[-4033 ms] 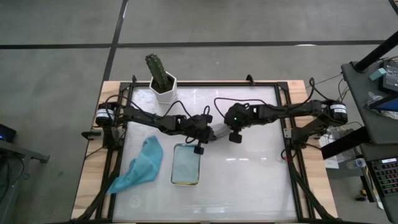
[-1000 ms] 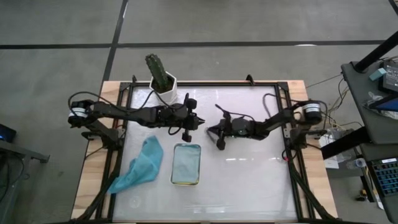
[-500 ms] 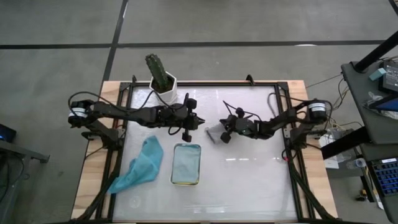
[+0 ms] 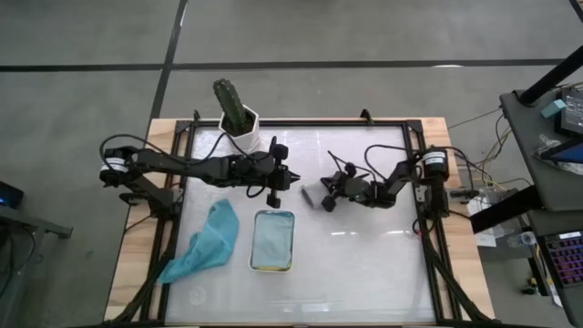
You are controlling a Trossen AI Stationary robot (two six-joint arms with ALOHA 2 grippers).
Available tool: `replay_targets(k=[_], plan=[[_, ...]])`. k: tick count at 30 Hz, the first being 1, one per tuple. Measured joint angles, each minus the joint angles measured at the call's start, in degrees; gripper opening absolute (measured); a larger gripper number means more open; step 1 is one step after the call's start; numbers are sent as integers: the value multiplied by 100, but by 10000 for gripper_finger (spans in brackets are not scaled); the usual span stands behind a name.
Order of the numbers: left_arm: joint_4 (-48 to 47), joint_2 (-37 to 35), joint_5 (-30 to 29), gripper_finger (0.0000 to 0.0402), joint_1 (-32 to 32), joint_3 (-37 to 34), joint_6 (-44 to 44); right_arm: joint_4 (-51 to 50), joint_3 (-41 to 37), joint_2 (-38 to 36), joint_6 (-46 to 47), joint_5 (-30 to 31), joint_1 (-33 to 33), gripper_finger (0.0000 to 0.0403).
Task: Fold microfiber towels
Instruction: Fold the gray microfiber towel, then put the gray microfiber towel into the bin
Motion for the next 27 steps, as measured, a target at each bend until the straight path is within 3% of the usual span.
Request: replay_targets(k=[6,14,19,23,27], plan=[[-1,2,0,11,0,-4,-2,-622,-55,-1001,-423,28,1,9],[65,2,7,11,0,-47,-86,-2673,-60,-2870,-548,10,2,9],[563,2,29,11,22,-144,-794,-3460,-167,-4043,-686,-126,3,9],[542,36,66,11,115,-57,-1374,-3387,-435,-4786,-947,-916,-66,9],[-48,216,673,11,334,462,-2282,-3388,-545,-5335,-1157,-1081,-133,9]])
